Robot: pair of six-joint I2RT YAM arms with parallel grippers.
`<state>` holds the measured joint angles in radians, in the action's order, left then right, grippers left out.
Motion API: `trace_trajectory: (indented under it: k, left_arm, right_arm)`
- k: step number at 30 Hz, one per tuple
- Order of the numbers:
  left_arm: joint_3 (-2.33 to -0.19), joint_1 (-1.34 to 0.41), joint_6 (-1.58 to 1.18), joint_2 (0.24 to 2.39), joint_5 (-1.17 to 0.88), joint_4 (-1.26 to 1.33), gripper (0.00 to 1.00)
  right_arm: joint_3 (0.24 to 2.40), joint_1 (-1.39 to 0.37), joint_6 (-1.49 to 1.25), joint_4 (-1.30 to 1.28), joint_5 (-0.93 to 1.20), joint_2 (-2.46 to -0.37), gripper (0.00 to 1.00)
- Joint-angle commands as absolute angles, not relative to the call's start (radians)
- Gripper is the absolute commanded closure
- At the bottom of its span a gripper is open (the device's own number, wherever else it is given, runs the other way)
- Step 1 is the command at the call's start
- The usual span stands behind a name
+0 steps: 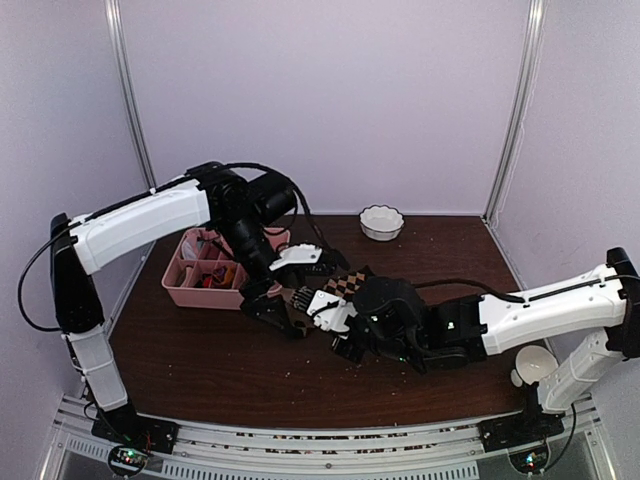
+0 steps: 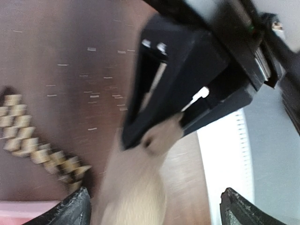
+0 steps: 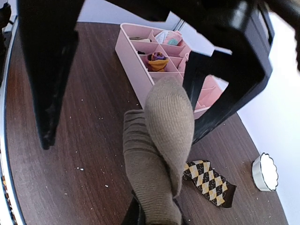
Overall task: Roll the socks
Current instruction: Roll the sock at the center of the board.
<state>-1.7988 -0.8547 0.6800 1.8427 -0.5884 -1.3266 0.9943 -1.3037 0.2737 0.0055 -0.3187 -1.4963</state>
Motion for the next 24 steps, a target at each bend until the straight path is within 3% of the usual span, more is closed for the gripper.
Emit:
trace_trajectory:
  k: [1, 5, 7, 13, 17, 24]
  left_arm:
    - [-1.882, -0.842, 0.632, 1.725, -0.376, -1.214, 0.02]
    - [-1.906, -0.826, 0.6, 1.656, -0.03, -1.138, 0.02]
    - [-1.87, -0.779, 0.625, 1.627, 0.001, -1.132, 0.02]
    - [-1.922, -0.603, 0.532, 1.576, -0.21, -1.079, 0.02]
    - [-1.826, -0.639, 0.638, 1.57, -0.521, -1.189, 0.14]
    - [-1.711, -0.713, 0.654, 1.555, -0.833, -1.185, 0.15]
  right_arm:
    - [0.954, -1.291, 0.195, 0.111, -0.311, -1.464, 1.0]
    - [0.904, -1.291, 0.217, 0.148, -0.275, -1.415, 1.0]
    - [0.901, -1.291, 0.235, 0.142, -0.258, -1.401, 1.0]
    - [0.877, -1.277, 0.234, 0.167, -0.15, -1.351, 1.0]
    - [0.892, -1.246, 0.177, 0.178, -0.044, -1.35, 1.0]
    - [0.89, -1.221, 0.111, 0.235, 0.02, -1.361, 1.0]
